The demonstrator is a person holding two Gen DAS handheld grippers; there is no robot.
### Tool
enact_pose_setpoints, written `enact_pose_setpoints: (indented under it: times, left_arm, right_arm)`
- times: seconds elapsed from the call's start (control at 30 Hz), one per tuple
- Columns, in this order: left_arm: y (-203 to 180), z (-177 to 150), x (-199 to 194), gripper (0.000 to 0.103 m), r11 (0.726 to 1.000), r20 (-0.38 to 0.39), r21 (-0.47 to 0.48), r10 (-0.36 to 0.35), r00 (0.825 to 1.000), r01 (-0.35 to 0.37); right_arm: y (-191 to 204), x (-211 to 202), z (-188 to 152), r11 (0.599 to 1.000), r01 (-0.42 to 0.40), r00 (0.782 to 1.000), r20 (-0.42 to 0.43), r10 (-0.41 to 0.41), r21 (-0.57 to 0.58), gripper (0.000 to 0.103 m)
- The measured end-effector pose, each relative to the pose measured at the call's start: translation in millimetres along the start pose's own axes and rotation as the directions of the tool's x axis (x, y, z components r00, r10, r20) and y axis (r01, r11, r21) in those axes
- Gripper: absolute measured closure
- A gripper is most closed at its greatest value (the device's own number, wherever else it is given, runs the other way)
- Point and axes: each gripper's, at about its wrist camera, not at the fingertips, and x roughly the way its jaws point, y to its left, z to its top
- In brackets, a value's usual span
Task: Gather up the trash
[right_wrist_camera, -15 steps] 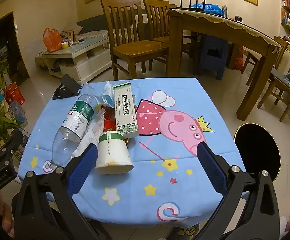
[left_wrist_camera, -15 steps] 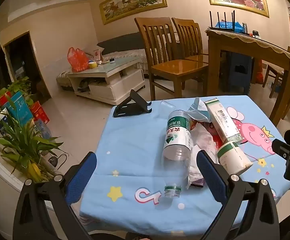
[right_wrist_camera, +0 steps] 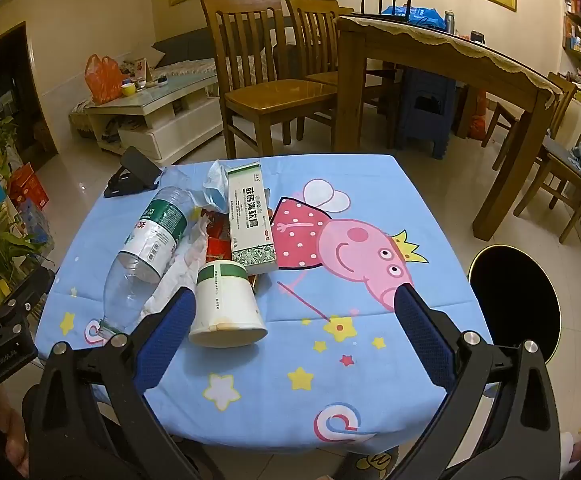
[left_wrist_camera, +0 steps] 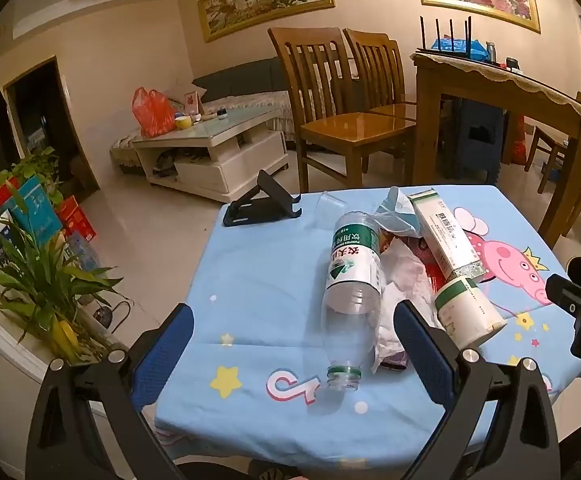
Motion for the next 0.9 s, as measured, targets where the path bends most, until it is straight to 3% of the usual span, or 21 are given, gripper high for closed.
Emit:
enact_pose_setpoints:
  times: [0.9]
  left_arm:
    - [13.7,2.3,8.0,0.006,0.999,-0.041,-0.033,-0.03,0.999,0.028]
  right_arm:
    - [0.5,-0.5,1.5,1.0,0.001,1.0,0.0,-0.001,-0.003,0.005]
